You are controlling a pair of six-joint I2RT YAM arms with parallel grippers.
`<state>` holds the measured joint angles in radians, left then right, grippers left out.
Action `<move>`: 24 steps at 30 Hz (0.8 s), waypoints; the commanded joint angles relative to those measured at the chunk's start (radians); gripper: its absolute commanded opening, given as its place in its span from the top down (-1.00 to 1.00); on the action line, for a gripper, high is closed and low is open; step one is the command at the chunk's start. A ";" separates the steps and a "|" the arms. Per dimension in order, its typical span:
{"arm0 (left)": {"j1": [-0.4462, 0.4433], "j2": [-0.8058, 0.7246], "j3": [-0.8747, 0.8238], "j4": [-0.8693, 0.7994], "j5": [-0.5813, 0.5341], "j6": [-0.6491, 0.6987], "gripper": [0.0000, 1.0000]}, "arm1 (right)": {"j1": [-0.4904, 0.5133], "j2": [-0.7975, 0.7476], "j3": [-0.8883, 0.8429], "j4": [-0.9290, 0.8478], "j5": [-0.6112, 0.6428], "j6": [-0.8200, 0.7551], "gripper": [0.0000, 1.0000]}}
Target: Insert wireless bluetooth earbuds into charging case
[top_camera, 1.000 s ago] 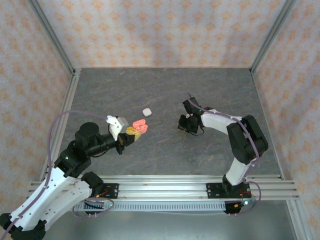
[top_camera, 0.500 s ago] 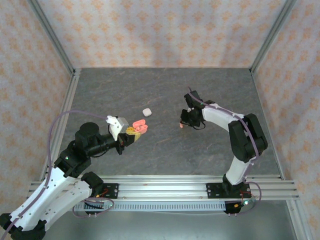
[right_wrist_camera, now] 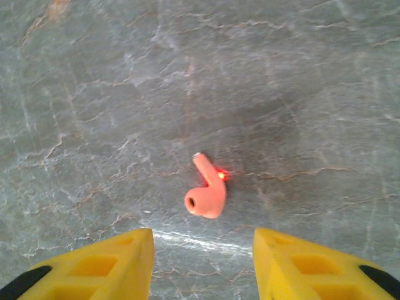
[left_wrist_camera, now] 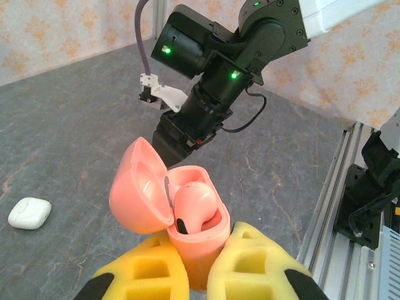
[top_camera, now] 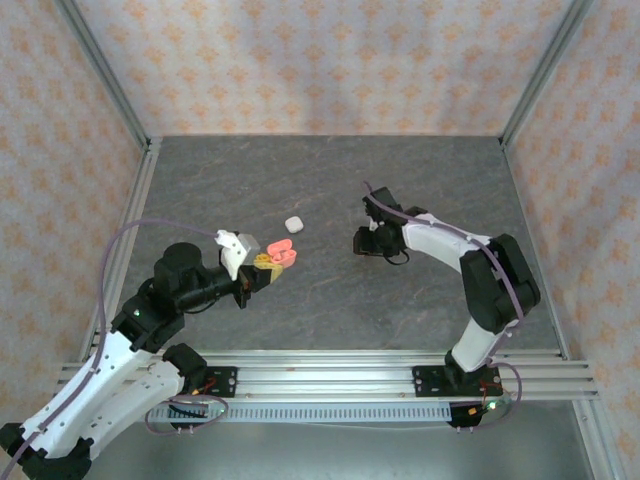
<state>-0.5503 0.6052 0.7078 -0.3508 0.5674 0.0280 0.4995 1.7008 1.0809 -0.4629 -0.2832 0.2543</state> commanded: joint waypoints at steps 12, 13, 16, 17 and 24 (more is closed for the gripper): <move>-0.003 0.002 0.038 0.013 -0.003 0.015 1.00 | 0.024 0.104 0.025 0.036 0.070 -0.095 0.22; -0.002 0.004 0.040 0.015 -0.003 0.015 1.00 | 0.024 0.109 0.028 0.039 0.067 -0.099 0.26; -0.003 0.008 0.040 0.015 -0.004 0.017 1.00 | 0.027 0.117 0.034 0.043 0.056 -0.103 0.44; -0.003 0.008 0.040 0.015 -0.006 0.018 1.00 | 0.027 0.117 0.036 0.045 0.051 -0.106 0.49; -0.003 0.010 0.041 0.015 -0.008 0.018 1.00 | 0.027 0.119 0.050 0.044 0.024 -0.118 0.67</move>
<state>-0.5503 0.6140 0.7116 -0.3511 0.5674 0.0280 0.5213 1.8095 1.0996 -0.4278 -0.2485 0.1532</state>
